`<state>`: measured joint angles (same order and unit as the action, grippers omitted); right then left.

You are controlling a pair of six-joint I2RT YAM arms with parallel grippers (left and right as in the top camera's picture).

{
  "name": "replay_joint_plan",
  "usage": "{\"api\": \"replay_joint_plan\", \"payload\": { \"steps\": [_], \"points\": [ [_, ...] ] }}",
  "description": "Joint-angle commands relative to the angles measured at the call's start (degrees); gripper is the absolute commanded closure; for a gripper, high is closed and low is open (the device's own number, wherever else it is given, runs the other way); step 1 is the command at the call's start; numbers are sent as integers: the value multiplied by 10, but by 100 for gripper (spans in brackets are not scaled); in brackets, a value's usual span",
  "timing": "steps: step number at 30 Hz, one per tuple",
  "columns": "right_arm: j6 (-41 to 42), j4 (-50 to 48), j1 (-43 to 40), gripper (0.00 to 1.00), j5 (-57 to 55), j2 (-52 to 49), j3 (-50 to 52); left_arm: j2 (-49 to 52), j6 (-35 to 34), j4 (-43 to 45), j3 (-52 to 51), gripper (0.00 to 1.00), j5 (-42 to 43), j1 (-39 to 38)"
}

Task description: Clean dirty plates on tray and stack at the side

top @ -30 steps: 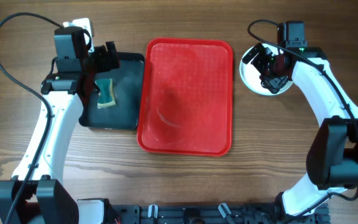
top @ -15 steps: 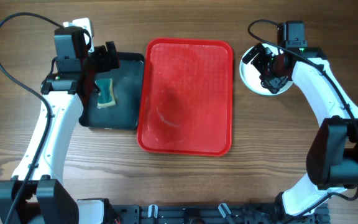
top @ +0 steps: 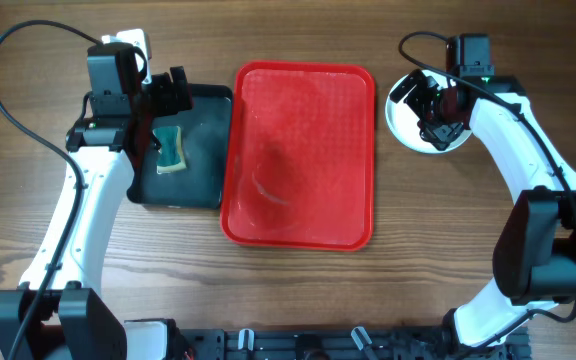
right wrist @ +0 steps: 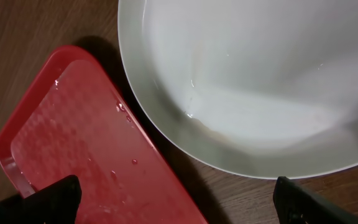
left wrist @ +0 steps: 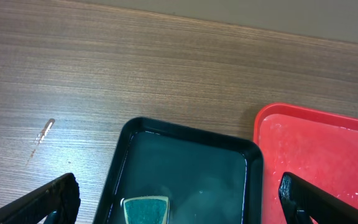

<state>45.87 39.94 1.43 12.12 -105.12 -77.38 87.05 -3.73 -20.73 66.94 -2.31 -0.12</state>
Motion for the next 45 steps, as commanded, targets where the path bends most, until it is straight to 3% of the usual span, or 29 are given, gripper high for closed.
{"api": "replay_joint_plan", "payload": {
  "steps": [1,11,17,22,32,40,45],
  "points": [
    [8,-3,9,0,-1,71,2,3,-1,1,2,0,-3,4],
    [8,13,25,0,-88,317,2,3,-1,1,2,0,-3,4],
    [9,-55,25,0,-165,424,18,3,-1,1,2,0,-3,4],
    [8,-163,25,0,-191,548,107,3,-1,1,2,0,-3,4],
    [46,-184,25,0,-219,755,308,3,-1,1,2,0,-3,4],
    [-158,-423,25,0,-220,890,468,3,-1,1,2,0,-3,4],
    [-283,-502,25,0,-177,958,552,3,-1,1,2,0,-3,4]
  ]
}}
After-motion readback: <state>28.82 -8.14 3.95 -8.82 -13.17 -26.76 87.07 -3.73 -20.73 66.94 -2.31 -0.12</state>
